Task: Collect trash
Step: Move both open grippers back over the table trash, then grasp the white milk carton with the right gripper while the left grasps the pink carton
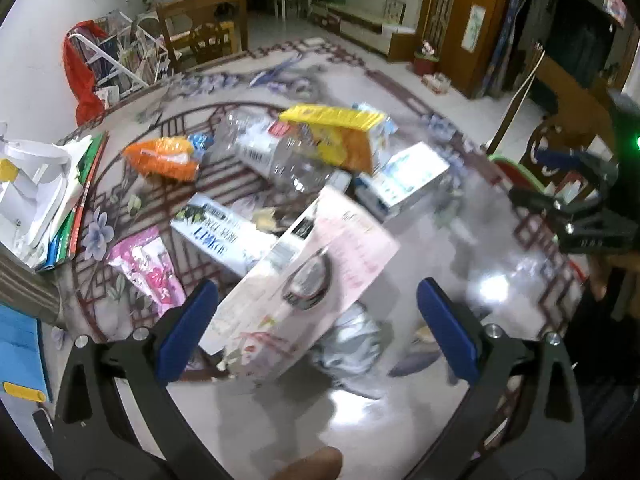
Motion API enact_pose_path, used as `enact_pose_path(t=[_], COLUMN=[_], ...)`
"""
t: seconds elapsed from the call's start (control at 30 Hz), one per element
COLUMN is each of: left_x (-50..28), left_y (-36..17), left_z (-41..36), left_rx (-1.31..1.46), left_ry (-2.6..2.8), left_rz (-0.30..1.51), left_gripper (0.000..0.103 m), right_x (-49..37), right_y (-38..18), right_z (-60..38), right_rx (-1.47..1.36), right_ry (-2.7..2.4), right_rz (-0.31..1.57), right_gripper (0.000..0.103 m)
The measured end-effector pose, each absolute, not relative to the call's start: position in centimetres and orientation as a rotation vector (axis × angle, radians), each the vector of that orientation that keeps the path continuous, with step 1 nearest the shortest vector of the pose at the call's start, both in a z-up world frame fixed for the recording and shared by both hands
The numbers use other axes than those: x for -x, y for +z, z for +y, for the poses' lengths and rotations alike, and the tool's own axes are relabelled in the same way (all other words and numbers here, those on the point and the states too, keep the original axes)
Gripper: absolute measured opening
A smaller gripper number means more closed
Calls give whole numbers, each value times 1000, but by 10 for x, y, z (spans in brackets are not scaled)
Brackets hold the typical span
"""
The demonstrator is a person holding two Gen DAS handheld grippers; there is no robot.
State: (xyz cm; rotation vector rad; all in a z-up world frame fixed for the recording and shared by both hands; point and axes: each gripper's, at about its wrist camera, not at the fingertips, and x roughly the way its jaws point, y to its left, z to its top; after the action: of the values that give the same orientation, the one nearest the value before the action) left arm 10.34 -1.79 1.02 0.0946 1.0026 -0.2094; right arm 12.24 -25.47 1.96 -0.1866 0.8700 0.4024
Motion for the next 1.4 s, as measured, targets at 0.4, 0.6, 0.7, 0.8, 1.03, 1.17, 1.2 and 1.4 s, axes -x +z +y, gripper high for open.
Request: enact_pose_path(t=[0.4, 0.6, 0.7, 0.8, 1.03, 1.17, 1.2, 1.4], left_x=[-114, -119, -119, -119, -118, -119, -118, -112], left_y=[-29, -39, -37, -37, -46, -44, -43, -39], left_z=[-15, -11, -14, -19, -25, -18, -18, -17], left_rx=[-171, -159, -179, -208, -243, -187, -185, -131], left_ry=[-183, -189, -203, -209, -213, -217, -213, -203], left_rz=[1042, 1057, 1048, 1039, 1058, 1065, 1064, 1057], left_gripper=[94, 89, 86, 81, 68, 61, 60, 58], right_x=[-158, -185, -196, -202, -211, -202, -199, -174], right_y=[-17, -35, -40, -46, -62, -59, -58, -51], right_z=[-195, -179, -169, -161, -154, -158, -161, -171], right_rx=[503, 569, 625, 673, 725, 706, 704, 667], right_ry=[580, 656, 720, 779, 825, 827, 825, 805], right_rz=[834, 834, 823, 839, 915, 934, 937, 999], right_gripper=[95, 95, 96, 96, 90, 69, 66, 59])
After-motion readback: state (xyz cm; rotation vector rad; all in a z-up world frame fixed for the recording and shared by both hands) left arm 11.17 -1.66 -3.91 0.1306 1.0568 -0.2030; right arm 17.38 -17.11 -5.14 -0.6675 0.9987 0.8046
